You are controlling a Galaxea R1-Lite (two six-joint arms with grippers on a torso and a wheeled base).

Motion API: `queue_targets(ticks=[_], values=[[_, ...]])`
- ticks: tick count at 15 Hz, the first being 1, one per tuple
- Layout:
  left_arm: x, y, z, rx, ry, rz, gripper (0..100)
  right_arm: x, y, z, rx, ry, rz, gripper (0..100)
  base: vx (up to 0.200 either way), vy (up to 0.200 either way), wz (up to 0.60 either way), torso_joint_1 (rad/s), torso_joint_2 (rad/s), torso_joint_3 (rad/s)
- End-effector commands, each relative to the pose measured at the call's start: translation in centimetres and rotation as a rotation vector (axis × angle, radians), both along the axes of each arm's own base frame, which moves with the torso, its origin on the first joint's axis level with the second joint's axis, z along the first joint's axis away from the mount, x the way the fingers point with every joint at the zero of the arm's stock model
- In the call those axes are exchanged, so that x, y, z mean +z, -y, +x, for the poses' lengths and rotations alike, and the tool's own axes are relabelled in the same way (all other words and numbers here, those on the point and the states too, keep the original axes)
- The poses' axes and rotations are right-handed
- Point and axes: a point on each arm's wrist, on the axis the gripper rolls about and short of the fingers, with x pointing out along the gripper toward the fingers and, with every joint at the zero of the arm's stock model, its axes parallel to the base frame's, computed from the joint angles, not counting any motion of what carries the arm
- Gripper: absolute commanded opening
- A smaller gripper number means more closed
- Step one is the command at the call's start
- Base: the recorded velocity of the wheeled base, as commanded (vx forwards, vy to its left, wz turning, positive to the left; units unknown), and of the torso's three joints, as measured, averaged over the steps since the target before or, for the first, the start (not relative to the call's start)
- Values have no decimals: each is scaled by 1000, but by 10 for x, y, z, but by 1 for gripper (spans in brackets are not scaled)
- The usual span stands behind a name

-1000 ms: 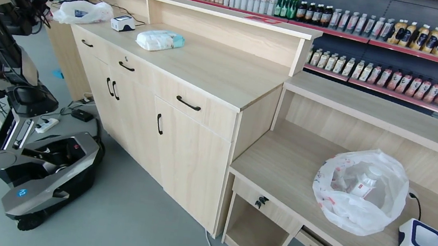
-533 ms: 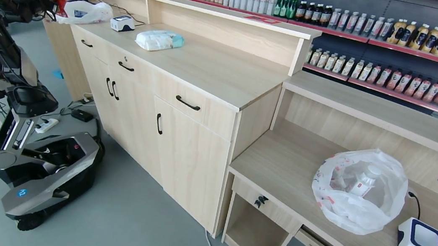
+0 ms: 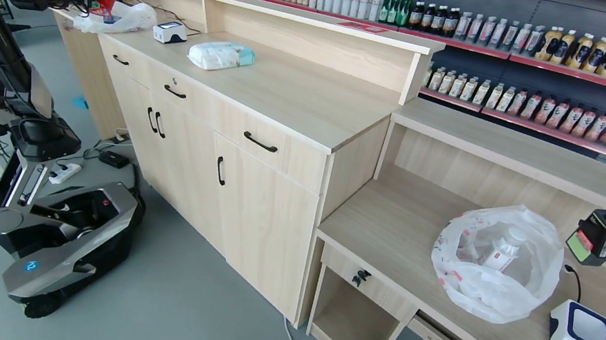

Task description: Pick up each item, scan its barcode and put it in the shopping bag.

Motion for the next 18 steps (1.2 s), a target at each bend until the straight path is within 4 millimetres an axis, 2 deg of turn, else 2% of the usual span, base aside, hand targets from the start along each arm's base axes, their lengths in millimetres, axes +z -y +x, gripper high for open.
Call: queue_targets(ticks=[1, 2, 6, 10, 18], values=[[0, 0, 0, -1, 0, 0, 100, -40, 2, 20, 22, -48, 27, 0, 0, 0, 0, 0, 0, 0], [0, 0, 0, 1, 0, 0, 100, -43, 3, 23, 23, -48, 27, 0, 0, 0, 0, 0, 0, 0], [0, 0, 0, 1, 0, 0, 100, -79, 10, 37, 25, -80, 47, 0, 0, 0, 0, 0, 0, 0], [0, 0, 0, -1, 0, 0, 100, -87, 8, 54, 84, -57, 59, 0, 0, 0, 0, 0, 0, 0], [0, 0, 0, 1, 0, 0, 100, -111, 1, 74, 150, -47, 56, 0, 0, 0, 0, 0, 0, 0]])
